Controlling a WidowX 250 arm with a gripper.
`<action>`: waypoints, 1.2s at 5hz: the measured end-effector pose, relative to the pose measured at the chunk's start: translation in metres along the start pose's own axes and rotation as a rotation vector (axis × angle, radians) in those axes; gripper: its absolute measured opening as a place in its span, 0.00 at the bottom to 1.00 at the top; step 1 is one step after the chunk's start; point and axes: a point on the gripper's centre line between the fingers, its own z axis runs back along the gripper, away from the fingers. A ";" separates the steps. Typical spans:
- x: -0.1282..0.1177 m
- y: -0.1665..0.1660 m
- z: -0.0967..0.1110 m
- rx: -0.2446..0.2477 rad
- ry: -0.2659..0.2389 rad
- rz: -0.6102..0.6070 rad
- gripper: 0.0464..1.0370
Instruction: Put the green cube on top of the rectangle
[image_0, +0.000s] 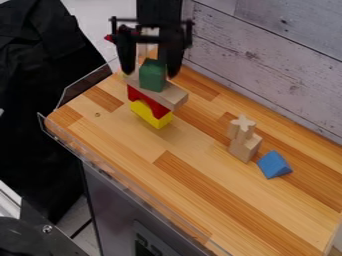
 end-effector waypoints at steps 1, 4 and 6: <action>-0.005 -0.007 0.027 0.028 -0.080 0.012 0.96; -0.016 -0.094 0.044 0.122 -0.100 -0.241 0.96; -0.022 -0.139 0.009 0.092 -0.050 -0.348 0.96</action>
